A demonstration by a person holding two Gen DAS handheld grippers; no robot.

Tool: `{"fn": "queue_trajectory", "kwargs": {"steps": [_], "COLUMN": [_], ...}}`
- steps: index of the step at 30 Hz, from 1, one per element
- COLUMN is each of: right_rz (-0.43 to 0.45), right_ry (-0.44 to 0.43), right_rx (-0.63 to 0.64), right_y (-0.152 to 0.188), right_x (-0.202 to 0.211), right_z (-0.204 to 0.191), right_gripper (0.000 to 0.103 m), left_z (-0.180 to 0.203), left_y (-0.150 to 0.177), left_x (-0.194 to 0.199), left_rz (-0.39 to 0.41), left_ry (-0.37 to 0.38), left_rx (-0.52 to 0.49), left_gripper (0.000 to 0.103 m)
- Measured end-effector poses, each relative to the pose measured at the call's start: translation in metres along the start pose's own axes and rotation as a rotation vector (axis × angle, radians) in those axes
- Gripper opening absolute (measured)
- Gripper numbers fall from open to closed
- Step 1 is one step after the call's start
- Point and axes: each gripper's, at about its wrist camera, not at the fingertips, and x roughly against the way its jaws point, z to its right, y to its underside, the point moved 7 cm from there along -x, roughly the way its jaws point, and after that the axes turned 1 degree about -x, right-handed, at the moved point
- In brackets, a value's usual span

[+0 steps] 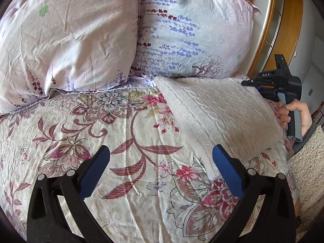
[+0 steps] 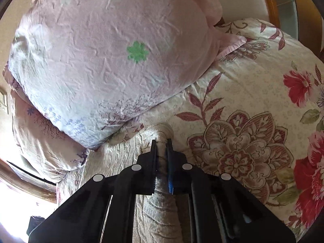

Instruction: Fold small clothes

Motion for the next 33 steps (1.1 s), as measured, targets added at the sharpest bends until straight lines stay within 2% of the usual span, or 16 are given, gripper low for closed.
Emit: {"fn": "queue_trajectory", "kwargs": {"steps": [3,5,7,9,10,12,15,22,25,30,33], "right_rz": [-0.080,-0.106,-0.104,-0.097,-0.095,-0.125,-0.189,-0.292,-0.300,-0.323,-0.317], "right_ry": [0.044,0.029,-0.025,-0.062,-0.084,-0.120,-0.147,-0.206,-0.210,-0.267,-0.281], "right_rx": [-0.005,-0.019,-0.052,-0.078,-0.080,-0.080,-0.106,-0.106,-0.081,-0.068,-0.045], "right_y": [0.006,0.011,0.013,0.016,0.018,0.025,0.036,0.060,0.066,0.077,0.081], "right_x": [-0.020,-0.022,-0.011,0.003,0.010,0.017,0.018,0.014,0.011,0.004,0.002], "right_z": [0.011,0.014,0.014,0.016,0.017,0.017,0.022,0.025,0.020,0.007,0.001], "right_gripper": [0.009,0.012,0.028,0.079,0.085,0.085,0.086,0.086,0.086,0.085,0.085], "left_z": [-0.003,-0.003,-0.001,0.003,0.004,0.004,0.007,0.029,0.033,0.038,0.046], "left_y": [-0.009,-0.015,-0.021,-0.026,-0.029,-0.035,-0.041,-0.033,-0.033,-0.033,-0.035], "left_x": [-0.002,-0.006,-0.012,-0.019,-0.024,-0.034,-0.052,-0.094,-0.106,-0.115,-0.118], "left_rz": [0.026,0.020,0.000,-0.036,-0.055,-0.074,-0.098,-0.247,-0.266,-0.257,-0.256], "left_ry": [0.049,0.074,0.100,0.162,0.201,0.237,0.210,0.246,0.253,0.198,0.191], "left_rx": [0.048,0.064,0.067,0.084,0.106,0.147,0.164,0.171,0.186,0.160,0.140], "left_gripper": [0.101,0.101,0.101,0.101,0.101,0.101,0.101,0.101,0.101,0.101,0.101]}}
